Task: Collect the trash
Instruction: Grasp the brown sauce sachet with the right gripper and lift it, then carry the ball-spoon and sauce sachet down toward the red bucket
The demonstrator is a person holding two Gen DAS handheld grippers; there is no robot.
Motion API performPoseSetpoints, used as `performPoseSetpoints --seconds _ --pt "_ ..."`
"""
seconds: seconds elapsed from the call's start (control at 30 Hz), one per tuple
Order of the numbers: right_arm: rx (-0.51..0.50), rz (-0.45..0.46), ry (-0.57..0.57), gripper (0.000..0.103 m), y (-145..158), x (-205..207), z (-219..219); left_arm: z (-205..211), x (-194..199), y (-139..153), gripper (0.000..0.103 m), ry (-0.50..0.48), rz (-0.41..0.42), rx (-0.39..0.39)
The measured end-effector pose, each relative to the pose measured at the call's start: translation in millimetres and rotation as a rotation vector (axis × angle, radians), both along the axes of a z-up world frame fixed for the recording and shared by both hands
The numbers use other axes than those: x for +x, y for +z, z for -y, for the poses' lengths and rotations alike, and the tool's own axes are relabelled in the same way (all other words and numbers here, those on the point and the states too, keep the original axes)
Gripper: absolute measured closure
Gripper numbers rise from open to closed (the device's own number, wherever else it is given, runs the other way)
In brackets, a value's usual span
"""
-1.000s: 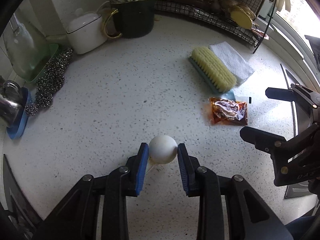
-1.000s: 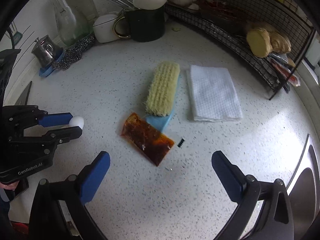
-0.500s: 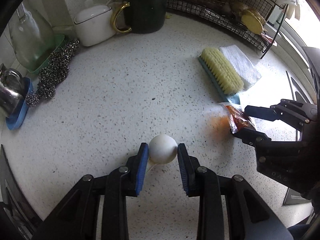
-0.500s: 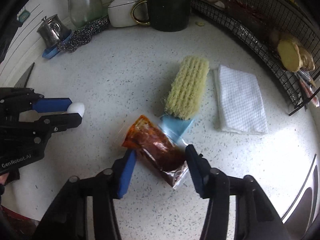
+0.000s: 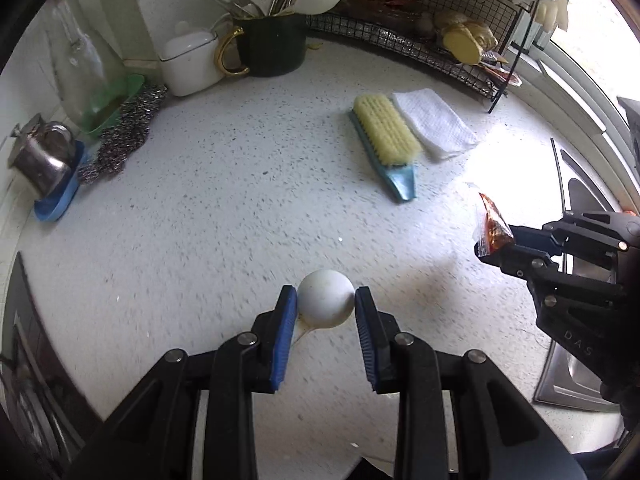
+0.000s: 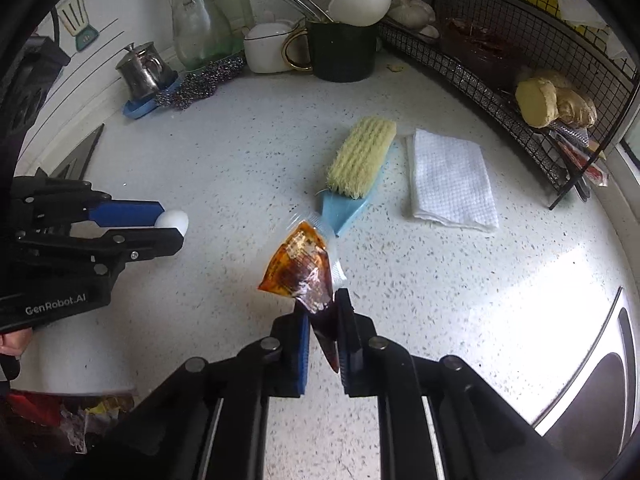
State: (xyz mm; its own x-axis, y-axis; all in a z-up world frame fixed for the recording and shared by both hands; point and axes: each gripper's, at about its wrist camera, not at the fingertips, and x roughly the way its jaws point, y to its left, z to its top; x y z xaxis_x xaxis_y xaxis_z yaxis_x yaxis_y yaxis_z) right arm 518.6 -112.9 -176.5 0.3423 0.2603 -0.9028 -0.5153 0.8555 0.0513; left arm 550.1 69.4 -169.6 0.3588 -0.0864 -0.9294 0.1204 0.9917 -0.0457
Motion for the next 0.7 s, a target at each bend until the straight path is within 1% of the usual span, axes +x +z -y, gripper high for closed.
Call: performPoseSetpoints --seconds 0.1,0.17,0.27,0.33,0.53,0.57,0.7 --pt "0.011 0.033 0.068 0.092 12.8 -13.4 8.8 11.5 -23.4 12.3 0.075 0.067 0.017 0.015" --pt "0.027 0.032 0.110 0.092 20.6 -23.9 19.4 19.4 -40.5 23.0 0.075 0.111 0.033 0.022" --pt "0.034 0.057 0.183 0.092 32.7 -38.8 22.7 28.1 -63.7 38.3 0.075 0.156 0.057 0.024" --pt "0.047 0.066 0.213 0.092 40.6 -50.9 25.4 33.5 -75.1 45.4 0.075 0.179 0.062 0.026" --pt "0.082 0.074 0.254 0.092 57.6 -86.3 21.6 41.4 -120.5 62.2 0.075 0.206 0.077 0.038" --pt "0.085 0.074 0.255 0.092 61.3 -95.7 27.1 40.8 -127.0 62.4 0.075 0.208 0.080 0.038" --pt "0.087 0.064 0.247 0.092 63.0 -121.0 26.3 39.2 -155.8 62.8 0.075 0.209 0.089 0.027"
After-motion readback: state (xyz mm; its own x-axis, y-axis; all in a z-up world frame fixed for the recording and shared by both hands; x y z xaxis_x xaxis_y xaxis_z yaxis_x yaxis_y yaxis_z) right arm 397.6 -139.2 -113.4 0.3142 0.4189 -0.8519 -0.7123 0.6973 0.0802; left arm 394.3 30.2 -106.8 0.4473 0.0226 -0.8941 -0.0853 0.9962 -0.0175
